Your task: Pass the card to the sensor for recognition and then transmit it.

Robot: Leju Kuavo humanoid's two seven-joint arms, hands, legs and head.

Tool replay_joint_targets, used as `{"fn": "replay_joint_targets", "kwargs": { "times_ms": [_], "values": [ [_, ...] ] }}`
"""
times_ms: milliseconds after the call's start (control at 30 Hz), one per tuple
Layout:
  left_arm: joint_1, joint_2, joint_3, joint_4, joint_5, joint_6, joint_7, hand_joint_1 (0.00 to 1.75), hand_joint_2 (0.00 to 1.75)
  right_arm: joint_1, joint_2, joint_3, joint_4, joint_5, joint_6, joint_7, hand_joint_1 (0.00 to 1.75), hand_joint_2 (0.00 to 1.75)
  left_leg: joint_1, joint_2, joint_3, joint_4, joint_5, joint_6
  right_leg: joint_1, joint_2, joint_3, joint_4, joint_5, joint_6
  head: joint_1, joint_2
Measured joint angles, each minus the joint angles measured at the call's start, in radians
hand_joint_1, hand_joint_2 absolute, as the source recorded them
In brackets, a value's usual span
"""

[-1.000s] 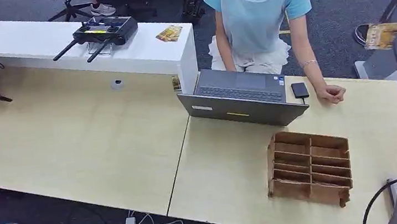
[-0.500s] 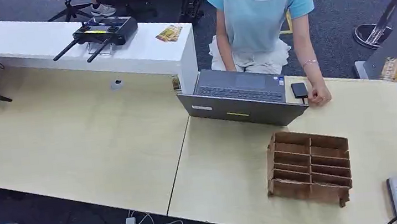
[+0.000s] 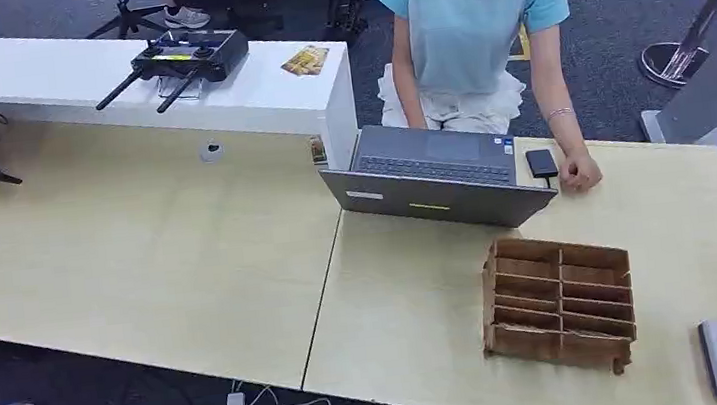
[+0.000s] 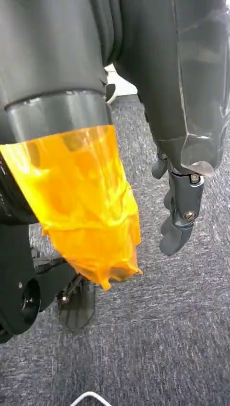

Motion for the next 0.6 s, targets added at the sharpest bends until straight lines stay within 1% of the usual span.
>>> {"fn": "replay_joint_targets", "kwargs": {
  "times_ms": [333, 600],
  "values": [
    [0.0, 0.008, 0.0, 0.0, -0.004, 0.0, 0.0, 0.0, 0.0, 0.07, -0.042, -0.038, 0.043, -0.016, 0.006, -0.016, 1.75, 1.75, 0.0, 0.0, 0.0, 0.0, 0.0, 0.0, 0.0, 0.0, 0.0, 0.0, 0.0, 0.0, 0.0, 0.0],
    [0.0, 0.01, 0.002, 0.0, 0.003, 0.005, -0.003, 0.0, 0.0, 0.137, -0.053, -0.053, 0.055, -0.014, 0.008, -0.046, 1.75, 1.75, 0.0, 0.0, 0.0, 0.0, 0.0, 0.001, 0.0, 0.0, 0.0, 0.0, -0.001, 0.001, 0.0, 0.0]
  ]
}}
